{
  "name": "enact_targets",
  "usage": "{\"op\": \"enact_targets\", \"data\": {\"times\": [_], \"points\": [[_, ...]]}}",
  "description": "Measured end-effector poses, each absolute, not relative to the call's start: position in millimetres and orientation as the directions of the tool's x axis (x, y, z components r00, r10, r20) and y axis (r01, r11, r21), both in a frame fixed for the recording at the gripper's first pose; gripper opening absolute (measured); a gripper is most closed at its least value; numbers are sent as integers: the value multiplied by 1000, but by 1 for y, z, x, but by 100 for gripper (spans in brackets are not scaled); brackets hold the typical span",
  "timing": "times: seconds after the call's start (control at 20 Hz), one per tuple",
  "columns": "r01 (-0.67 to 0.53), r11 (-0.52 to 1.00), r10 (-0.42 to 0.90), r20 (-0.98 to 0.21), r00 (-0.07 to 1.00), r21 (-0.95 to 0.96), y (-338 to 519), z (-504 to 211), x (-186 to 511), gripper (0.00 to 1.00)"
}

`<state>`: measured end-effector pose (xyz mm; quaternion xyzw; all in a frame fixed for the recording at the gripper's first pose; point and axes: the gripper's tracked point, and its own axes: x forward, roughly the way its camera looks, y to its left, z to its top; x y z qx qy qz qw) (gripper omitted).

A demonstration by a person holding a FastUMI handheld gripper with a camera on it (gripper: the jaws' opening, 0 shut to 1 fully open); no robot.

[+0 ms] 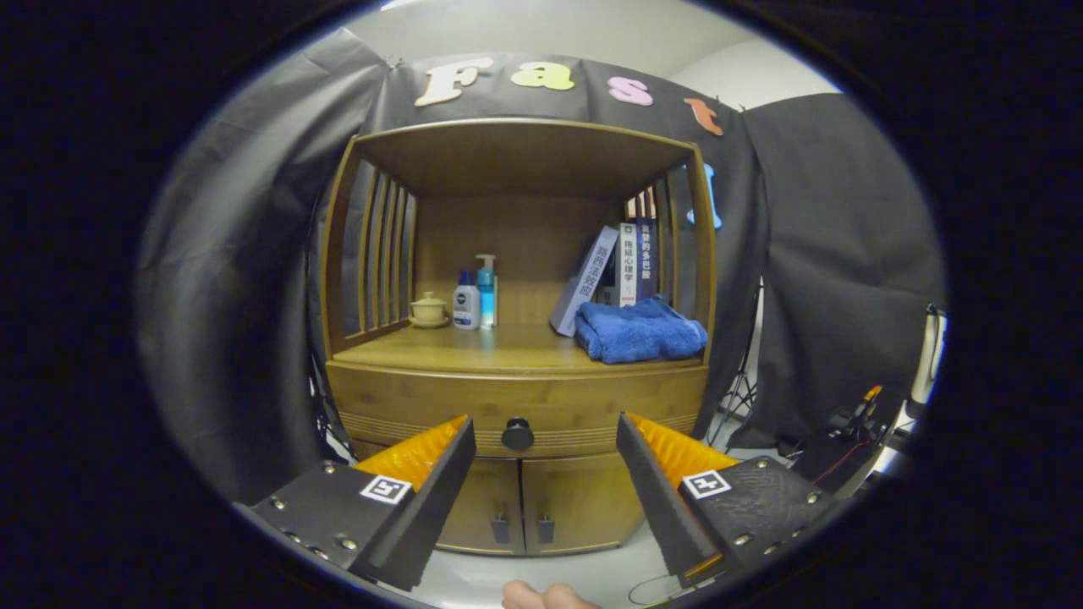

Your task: Pull open the drawer, take out the items inside it, and place them on the countertop above the cabinet.

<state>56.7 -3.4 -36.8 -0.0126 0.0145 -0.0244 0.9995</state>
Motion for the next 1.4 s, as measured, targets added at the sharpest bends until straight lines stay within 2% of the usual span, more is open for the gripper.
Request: {"op": "enact_targets", "data": {"times": [0.45,0.65,0.9,0.95,1.05,1.15,1.3,1.4], "points": [[-25,995,20,-43,999,-97,26,-79,157,100],[4,995,-11,-73,997,-100,15,-99,200,96],[-2,998,-6,-134,991,-65,15,-131,214,93],[11,999,-19,-139,990,-53,13,-137,217,83],[-57,998,53,-145,988,-24,25,-140,217,63],[-50,998,45,-134,990,-35,25,-141,220,43],[-31,999,28,-151,988,-14,23,-142,209,35],[-26,1000,28,-149,988,10,21,-141,194,35]]}}
